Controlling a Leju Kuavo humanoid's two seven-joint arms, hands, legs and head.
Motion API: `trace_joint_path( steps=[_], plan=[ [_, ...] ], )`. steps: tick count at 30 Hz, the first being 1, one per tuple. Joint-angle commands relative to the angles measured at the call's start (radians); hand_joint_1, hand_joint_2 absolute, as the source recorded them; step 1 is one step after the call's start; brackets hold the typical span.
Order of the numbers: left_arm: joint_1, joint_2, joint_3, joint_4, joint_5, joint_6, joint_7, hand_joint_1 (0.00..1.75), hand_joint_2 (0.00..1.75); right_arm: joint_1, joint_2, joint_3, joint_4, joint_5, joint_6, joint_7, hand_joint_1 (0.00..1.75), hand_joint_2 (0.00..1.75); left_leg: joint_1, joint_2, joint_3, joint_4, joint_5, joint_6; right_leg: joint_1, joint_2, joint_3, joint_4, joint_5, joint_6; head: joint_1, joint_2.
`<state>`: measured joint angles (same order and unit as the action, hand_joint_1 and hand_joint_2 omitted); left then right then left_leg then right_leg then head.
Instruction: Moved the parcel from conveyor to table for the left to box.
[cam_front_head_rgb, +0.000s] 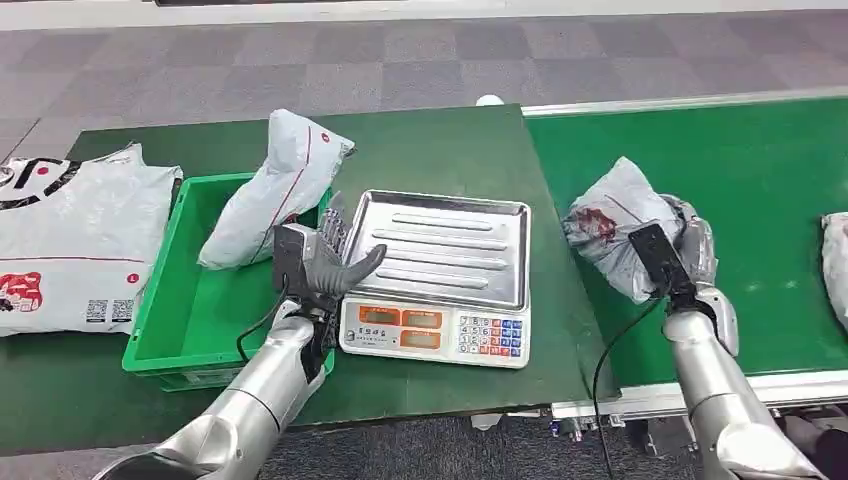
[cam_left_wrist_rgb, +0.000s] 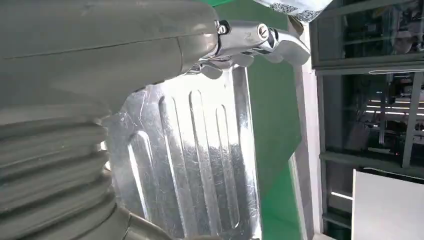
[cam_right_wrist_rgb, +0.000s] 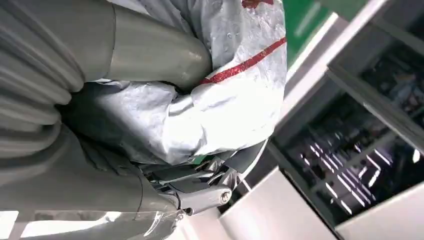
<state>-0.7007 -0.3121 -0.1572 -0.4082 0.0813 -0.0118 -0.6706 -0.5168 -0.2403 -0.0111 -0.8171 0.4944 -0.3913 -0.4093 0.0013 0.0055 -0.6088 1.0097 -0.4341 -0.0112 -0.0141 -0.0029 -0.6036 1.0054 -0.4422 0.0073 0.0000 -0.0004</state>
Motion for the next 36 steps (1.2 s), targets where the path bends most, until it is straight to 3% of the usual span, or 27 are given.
trace_joint_path(
  steps=[1, 3, 6, 11, 16, 21, 25, 36],
  plan=[
    [-0.027, -0.003, 0.010, 0.046, 0.008, 0.001, 0.014, 0.00, 1.75, -0.205, 0.013, 0.058, 0.081, 0.009, -0.043, 0.022, 1.75, 1.75, -0.001, 0.005, -0.001, 0.001, -0.001, 0.000, -0.001, 0.006, -0.003, 0.001, 0.001, 0.000, 0.000, 0.000],
    [-0.030, -0.007, 0.006, 0.050, 0.011, 0.002, 0.015, 0.00, 1.75, -0.261, 0.023, 0.074, 0.130, 0.017, -0.056, 0.028, 1.75, 1.75, -0.002, 0.005, -0.001, 0.001, 0.000, 0.001, -0.002, 0.006, -0.003, 0.001, 0.001, 0.000, 0.000, 0.000],
    [-0.029, -0.007, 0.006, 0.050, 0.012, 0.002, 0.015, 0.00, 1.75, -0.263, 0.024, 0.075, 0.135, 0.014, -0.059, 0.025, 1.75, 1.75, -0.002, 0.004, -0.002, 0.000, 0.000, 0.001, -0.001, 0.004, -0.003, 0.000, 0.001, 0.000, 0.000, 0.000],
    [-0.039, -0.023, -0.005, 0.060, 0.014, 0.006, 0.021, 0.00, 1.75, -0.382, 0.100, 0.130, 0.226, 0.053, -0.087, 0.027, 1.75, 1.75, -0.002, 0.005, -0.002, 0.001, 0.000, 0.002, -0.001, 0.004, -0.003, 0.001, 0.001, 0.000, 0.000, 0.000],
    [-0.039, -0.024, -0.006, 0.061, 0.014, 0.007, 0.022, 0.00, 1.75, -0.394, 0.120, 0.148, 0.235, 0.056, -0.090, 0.027, 1.75, 1.75, -0.001, 0.003, -0.003, 0.000, 0.001, 0.002, 0.000, 0.002, -0.003, 0.000, 0.001, 0.000, 0.000, 0.000],
    [-0.050, -0.029, -0.008, 0.071, 0.015, 0.015, 0.025, 0.00, 1.75, -0.485, 0.233, 0.246, 0.305, 0.082, -0.066, 0.002, 1.75, 1.75, -0.001, 0.004, -0.002, 0.000, 0.001, 0.002, -0.001, 0.003, -0.003, 0.000, 0.002, 0.000, 0.000, 0.000],
    [-0.044, -0.026, -0.014, 0.067, 0.015, 0.013, 0.026, 0.00, 1.75, -0.426, 0.291, 0.413, 0.249, 0.105, -0.034, -0.013, 1.75, 1.75, -0.001, 0.002, -0.004, 0.000, 0.002, 0.002, 0.000, 0.002, -0.005, 0.001, 0.001, 0.000, 0.000, 0.000],
    [-0.044, -0.028, -0.025, 0.067, 0.016, 0.006, 0.033, 0.00, 1.75, -0.293, 0.313, 0.606, 0.024, 0.133, -0.031, 0.081, 1.75, 1.75, 0.001, -0.001, -0.005, -0.001, 0.003, 0.002, 0.001, -0.002, -0.005, 0.000, 0.000, 0.000, 0.000, 0.000]
  ],
)
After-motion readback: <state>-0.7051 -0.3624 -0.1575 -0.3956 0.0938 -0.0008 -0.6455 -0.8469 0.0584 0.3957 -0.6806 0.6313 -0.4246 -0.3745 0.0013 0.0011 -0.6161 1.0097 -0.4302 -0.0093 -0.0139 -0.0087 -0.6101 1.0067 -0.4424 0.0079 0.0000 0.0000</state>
